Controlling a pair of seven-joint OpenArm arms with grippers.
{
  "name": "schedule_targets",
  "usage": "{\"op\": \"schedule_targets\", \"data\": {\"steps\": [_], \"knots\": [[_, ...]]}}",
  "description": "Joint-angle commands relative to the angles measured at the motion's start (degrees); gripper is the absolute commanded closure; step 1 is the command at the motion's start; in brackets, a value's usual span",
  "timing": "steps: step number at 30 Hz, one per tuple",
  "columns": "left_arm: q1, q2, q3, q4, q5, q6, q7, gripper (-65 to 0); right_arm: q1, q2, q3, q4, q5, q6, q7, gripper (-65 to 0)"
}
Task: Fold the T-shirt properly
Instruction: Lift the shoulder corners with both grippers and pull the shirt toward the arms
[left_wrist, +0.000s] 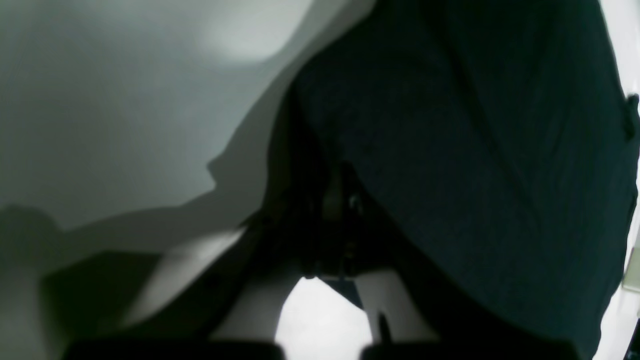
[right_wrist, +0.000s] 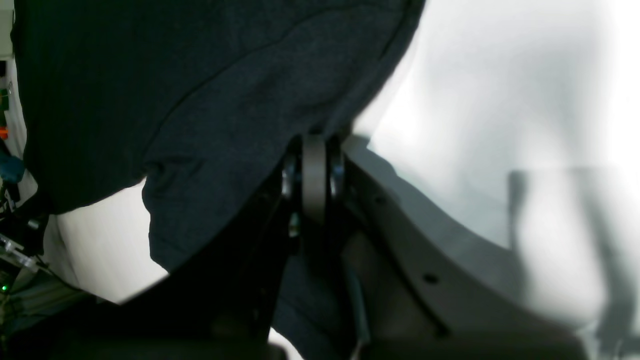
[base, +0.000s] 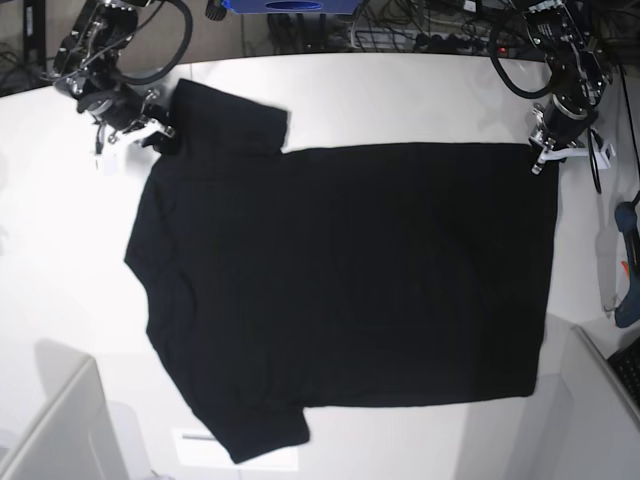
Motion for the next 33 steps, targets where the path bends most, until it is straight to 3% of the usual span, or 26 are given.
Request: {"op": "schedule_targets", "data": {"steps": [1,19,25,31,33], "knots": [[0.6,-0.5,-0.1,1.6,0.5,0.3,0.8,0.0,-0.8,0.3,0.2,1.6,-2.9,-0.6,-1.8,0.0],[18.1,0.5,-0.1,23.9,-1.2,0.3,0.9,0.0,-8.9,0.8,0.0,19.4,-2.7,-0.6,-2.3,0.0],[16.0,-0.8,-0.1,23.9,-11.9,0.6,0.9,0.0,-3.7,0.8,0.1,20.0,-3.0,-0.9,-5.8,0.0],[12.3,-0.8,0.0,23.7,-12.3,0.6,1.0,0.0,4.0,0.9,0.2,19.8,-3.1,-1.2,-11.3,0.0],[11.5,-0.9,0.0,23.7,-12.3,0.6,1.0,0.0,6.1,0.9,0.1,19.7,-3.1,-3.6,-12.1,0.0]]}}
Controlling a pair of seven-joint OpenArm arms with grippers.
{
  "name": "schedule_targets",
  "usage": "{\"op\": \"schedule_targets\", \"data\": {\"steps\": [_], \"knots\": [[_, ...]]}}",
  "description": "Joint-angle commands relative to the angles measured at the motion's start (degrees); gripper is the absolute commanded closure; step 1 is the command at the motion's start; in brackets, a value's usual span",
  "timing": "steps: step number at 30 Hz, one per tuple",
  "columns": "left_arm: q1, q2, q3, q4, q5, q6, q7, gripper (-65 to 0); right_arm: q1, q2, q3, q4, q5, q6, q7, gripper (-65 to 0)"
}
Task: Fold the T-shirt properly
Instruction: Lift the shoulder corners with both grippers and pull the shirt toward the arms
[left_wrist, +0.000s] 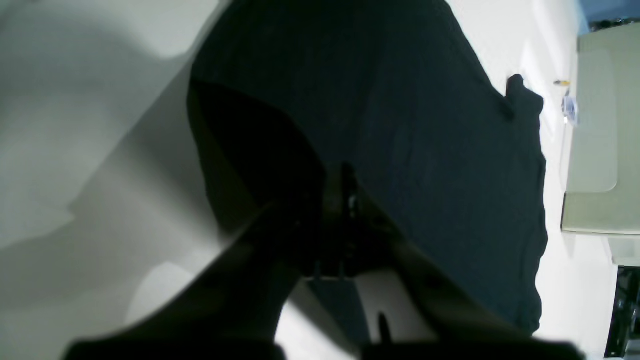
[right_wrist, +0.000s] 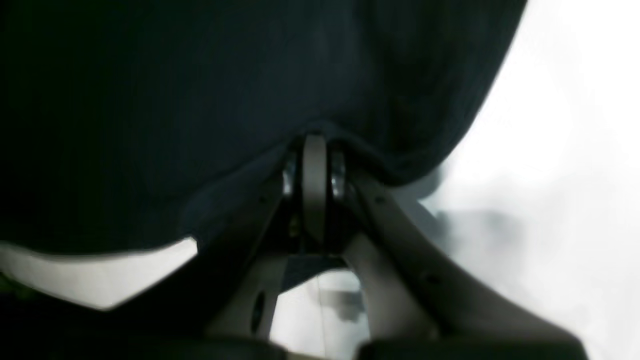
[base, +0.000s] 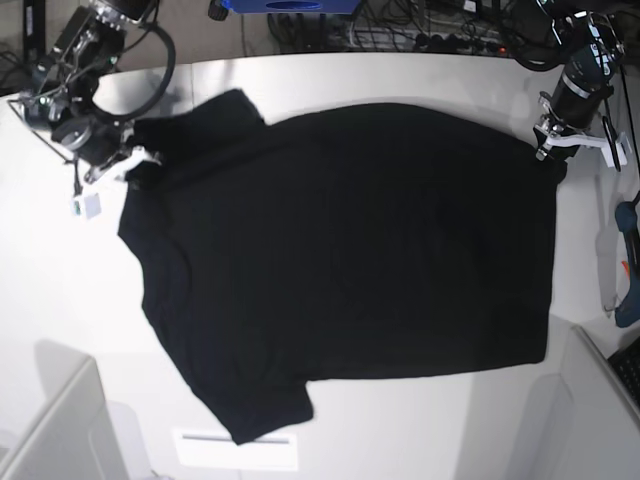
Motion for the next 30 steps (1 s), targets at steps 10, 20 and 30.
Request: {"op": "schedule_targets", "data": {"steps": [10,20,30], "knots": [[-5.5,-0.6,-0.3,-3.8,-0.8,-0.3,-0.6,0.0,9.2,3.6,-0.5,-10.5,0.8,-2.5,0.7,0.0],[-11.4,-1.4,2.3,-8.6,-0.8,5.7,-0.6,0.0,17.3,4.8,-0.5,-20.5,0.7,-2.6,1.2,0.0],[-15.4,-2.8,6.2,-11.5,-0.7,9.2,-0.8,0.0,24.1,4.8,-0.5,-27.0,0.7,-5.2,1.3,0.0]]}}
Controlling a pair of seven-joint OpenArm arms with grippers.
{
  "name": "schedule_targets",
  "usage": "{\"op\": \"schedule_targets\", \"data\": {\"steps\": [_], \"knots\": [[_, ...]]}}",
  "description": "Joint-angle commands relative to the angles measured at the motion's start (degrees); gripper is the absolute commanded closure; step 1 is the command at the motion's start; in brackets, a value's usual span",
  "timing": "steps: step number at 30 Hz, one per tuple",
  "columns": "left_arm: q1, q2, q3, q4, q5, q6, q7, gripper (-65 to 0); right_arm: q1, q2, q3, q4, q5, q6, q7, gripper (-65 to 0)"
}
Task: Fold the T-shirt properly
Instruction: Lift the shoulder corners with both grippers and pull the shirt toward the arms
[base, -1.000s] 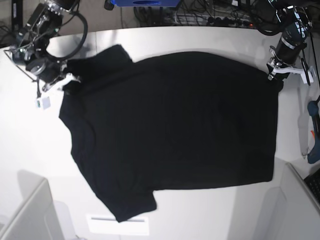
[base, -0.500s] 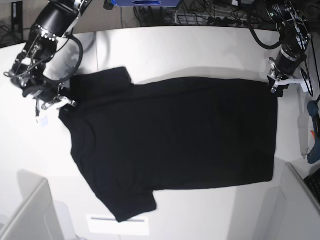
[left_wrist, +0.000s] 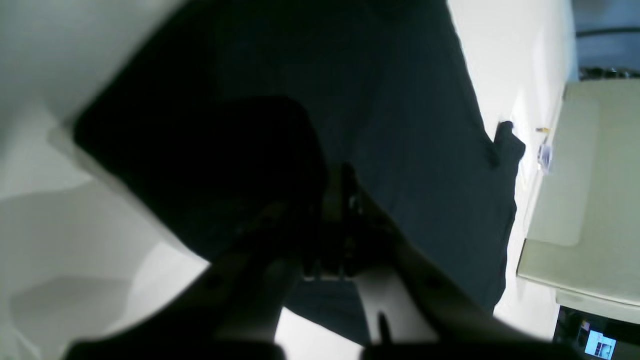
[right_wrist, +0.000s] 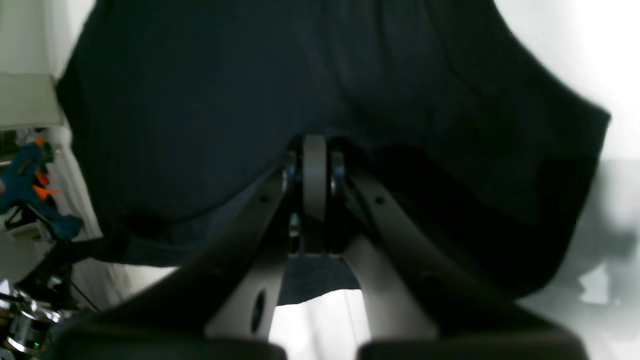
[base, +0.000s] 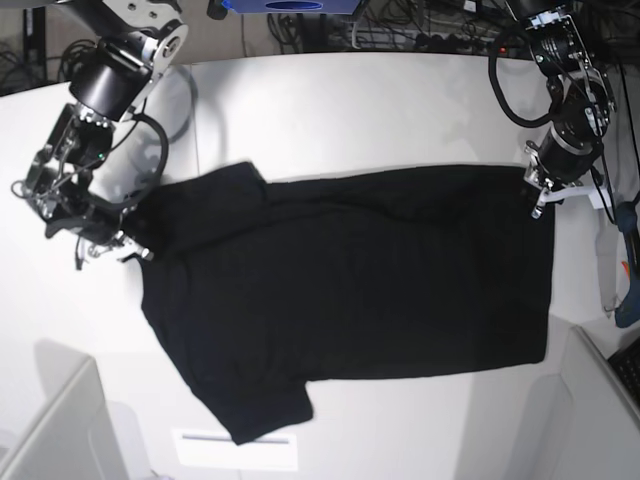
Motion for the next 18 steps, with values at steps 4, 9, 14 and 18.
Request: {"op": "schedule_targets", "data": {"steps": [4,9,14,18], "knots": [[-1.6,-1.6,-0.2,0.7,-1.0,-0.4,-0.9,0.0,3.3,0.7,0.0,-1.8,1.1,0.0,2.6,0.0],[-3.5,-1.6,-0.3,-2.3,-1.0,-0.3,-0.9,0.0,4.2,2.6,-7.2,-5.1,1.3,-2.0,6.9,0.0],[-4.0,-2.1,-0.3,-3.0,-1.0,-0.3,-1.0,0.0,4.2,2.6,-8.3,-5.3,1.4,-3.7,9.4,0.0],[-5.0,-2.6,-0.4,-3.0,-1.0,-0.3,-1.0,0.0,4.1,3.1,-8.3,-5.3,1.5,-3.7,9.5,0.0]]}}
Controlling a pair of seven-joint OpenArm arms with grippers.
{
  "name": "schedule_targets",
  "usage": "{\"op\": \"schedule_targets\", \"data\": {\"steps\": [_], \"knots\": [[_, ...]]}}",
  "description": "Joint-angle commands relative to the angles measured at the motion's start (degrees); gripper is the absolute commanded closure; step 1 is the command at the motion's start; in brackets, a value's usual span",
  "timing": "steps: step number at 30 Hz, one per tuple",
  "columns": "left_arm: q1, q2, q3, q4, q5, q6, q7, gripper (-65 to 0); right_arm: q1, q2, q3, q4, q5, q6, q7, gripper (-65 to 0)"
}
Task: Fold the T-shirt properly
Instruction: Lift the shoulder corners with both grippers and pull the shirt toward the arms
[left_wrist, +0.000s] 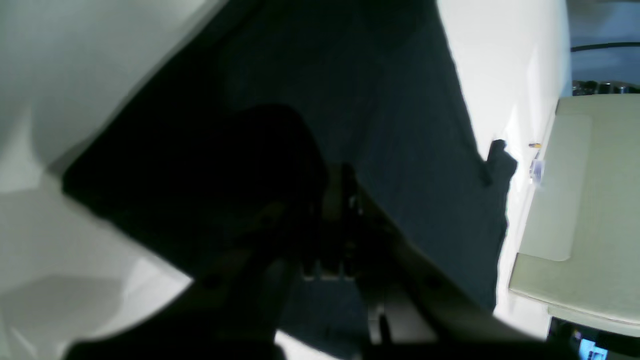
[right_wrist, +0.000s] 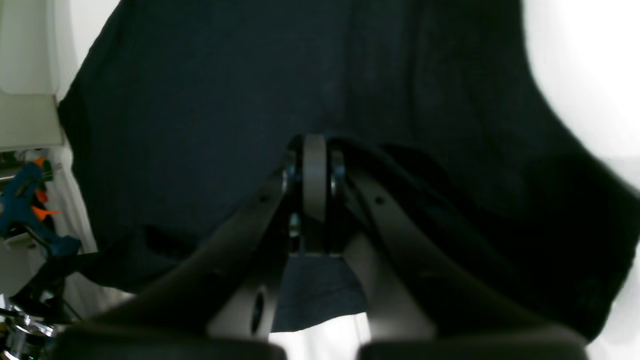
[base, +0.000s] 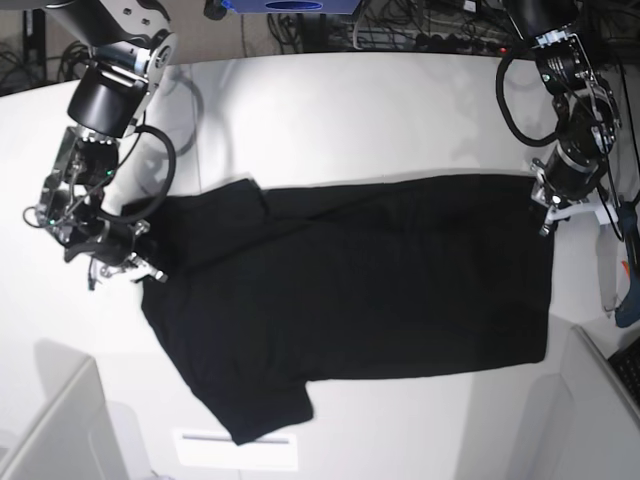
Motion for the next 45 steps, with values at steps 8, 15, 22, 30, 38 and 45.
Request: {"op": "schedule_targets", "data": {"steps": [8,15,22,30,38,45], "knots": [[-1.5,-1.7,-1.9,0.6,-0.8,-0.3,-0.7,0.0,1.5,0.7,0.2,0.9,1.2,0.0,1.1,0.0],[-2.0,-1.7,-1.9,-1.2,-0.8,-0.3,-0.5,0.0,1.7,0.4,0.2,0.9,1.2,-0.1,1.2,0.0],[-2.1,-1.7,-2.1,-1.2,-0.8,-0.3,-0.4,0.0,1.7,0.4,0.2,0.9,1.2,-0.1,1.2,0.0],[-1.9,-1.7,-2.3,-0.9,-1.1,-0.3,-0.5,-31.8,1.4,0.4,0.3,1.2,1.6,-0.1,1.1,-26.1],[2.4,-0.5,-7.7,8.3,-1.4,-0.6,-0.4,-54.8,-4.3,-2.4,8.2,16.0,1.6,-0.1,0.5,-27.0],[10.3,4.3,-14.0,8.6,-0.9,-5.5,-0.6,-54.8,-17.8,-6.1,11.9,30.7,1.6,0.1,1.0,-27.3]]}}
